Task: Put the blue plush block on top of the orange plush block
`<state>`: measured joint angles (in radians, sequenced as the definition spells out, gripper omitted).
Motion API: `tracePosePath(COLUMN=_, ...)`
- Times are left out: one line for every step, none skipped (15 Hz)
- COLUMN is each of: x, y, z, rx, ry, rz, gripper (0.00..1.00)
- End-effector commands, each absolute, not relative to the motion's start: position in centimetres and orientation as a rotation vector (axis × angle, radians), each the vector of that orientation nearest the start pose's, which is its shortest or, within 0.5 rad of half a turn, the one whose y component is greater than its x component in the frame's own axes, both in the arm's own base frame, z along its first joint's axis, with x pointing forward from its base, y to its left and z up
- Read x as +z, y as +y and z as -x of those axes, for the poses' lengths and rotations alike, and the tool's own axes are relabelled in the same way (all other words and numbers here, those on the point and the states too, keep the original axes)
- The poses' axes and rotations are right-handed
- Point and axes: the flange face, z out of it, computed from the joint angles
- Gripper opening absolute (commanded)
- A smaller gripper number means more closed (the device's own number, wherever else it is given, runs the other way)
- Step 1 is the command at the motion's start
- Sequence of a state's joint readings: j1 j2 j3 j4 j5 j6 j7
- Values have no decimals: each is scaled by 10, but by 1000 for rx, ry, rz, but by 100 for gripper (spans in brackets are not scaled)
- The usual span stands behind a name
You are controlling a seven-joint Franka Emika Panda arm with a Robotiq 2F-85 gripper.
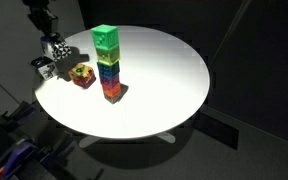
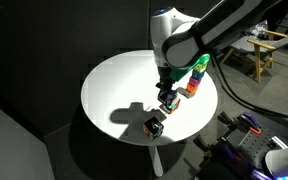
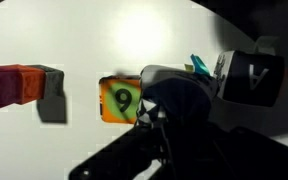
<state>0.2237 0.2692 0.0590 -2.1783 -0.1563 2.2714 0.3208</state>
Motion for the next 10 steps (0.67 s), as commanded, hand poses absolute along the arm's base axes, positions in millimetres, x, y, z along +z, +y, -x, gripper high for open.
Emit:
tracePosePath(x=260, y=126, z=-523, rx=188, ry=-156, rz=3316, gripper=6)
tracePosePath(x=258, y=121, z=-526, rx=180, ry=-171, rz=3329, gripper=6)
tracePosePath(x=257, y=117, z=-529, rx=171, ry=-188, rz=3337, gripper=6)
tracePosePath(x=257, y=114, z=-531, rx=161, ry=-208, rz=3344, gripper=6)
tracePosePath(x=256, y=112, z=-533, rx=153, ry=-233, rz=3348, gripper=6)
tracePosePath(x=255, y=110, z=-534, rx=147, ry=-257, rz=3352, gripper=6)
tracePosePath(x=253, y=109, z=-536, rx=144, ry=-284, rz=3358, gripper=6)
tracePosePath(x=252, y=108, z=-536, rx=143, ry=-313, rz=3356, gripper=6)
tracePosePath(x=250, y=107, z=-537, rx=142, ry=-340, rz=3356, gripper=6)
tracePosePath(x=247, y=106, z=-538, rx=142, ry=-371, rz=3351, gripper=6)
